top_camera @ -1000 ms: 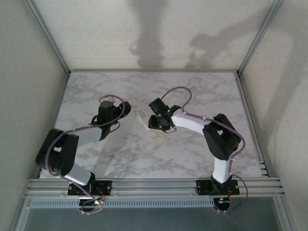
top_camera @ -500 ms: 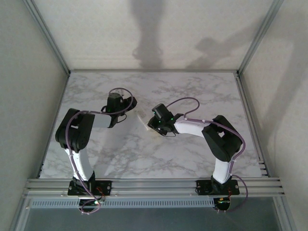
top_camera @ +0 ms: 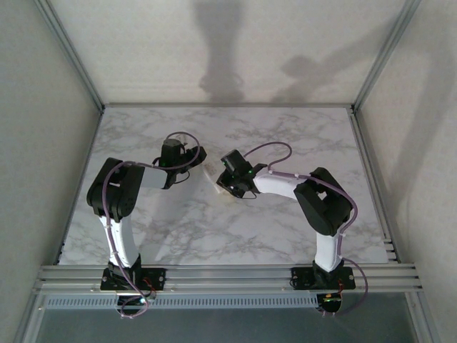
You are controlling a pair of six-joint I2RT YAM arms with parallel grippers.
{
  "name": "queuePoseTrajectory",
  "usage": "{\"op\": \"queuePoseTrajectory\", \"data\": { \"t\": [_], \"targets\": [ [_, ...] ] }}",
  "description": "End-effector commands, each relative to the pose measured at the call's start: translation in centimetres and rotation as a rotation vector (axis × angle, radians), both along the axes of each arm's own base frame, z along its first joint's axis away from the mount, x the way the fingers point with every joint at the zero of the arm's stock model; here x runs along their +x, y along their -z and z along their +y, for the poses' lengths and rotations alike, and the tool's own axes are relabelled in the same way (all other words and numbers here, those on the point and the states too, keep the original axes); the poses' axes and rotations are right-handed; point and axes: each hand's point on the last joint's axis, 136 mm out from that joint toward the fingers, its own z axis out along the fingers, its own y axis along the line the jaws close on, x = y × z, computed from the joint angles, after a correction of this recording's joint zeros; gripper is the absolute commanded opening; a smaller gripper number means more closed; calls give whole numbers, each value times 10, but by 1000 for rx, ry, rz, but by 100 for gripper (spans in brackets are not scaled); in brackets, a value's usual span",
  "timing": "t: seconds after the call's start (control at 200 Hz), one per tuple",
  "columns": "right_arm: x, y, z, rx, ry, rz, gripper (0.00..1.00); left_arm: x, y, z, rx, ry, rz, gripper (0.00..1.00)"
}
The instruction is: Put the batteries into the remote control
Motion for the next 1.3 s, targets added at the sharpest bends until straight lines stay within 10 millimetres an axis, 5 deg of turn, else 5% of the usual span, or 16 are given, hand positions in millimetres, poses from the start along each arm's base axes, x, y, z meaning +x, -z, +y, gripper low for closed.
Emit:
{"op": "queuePoseTrajectory", "data": {
  "t": [0.0, 0.576, 1.297],
  "targets": [
    [-5, 4, -2, -28, 16, 30, 34, 4, -4, -3, -3, 25, -28, 49],
    [-4, -12, -4, -57, -18, -14, 40, 4, -4, -6, -11, 35, -29, 50],
    [10, 6, 18, -35, -58, -4, 40, 1, -1, -12, -21, 57, -19, 50]
  ]
}}
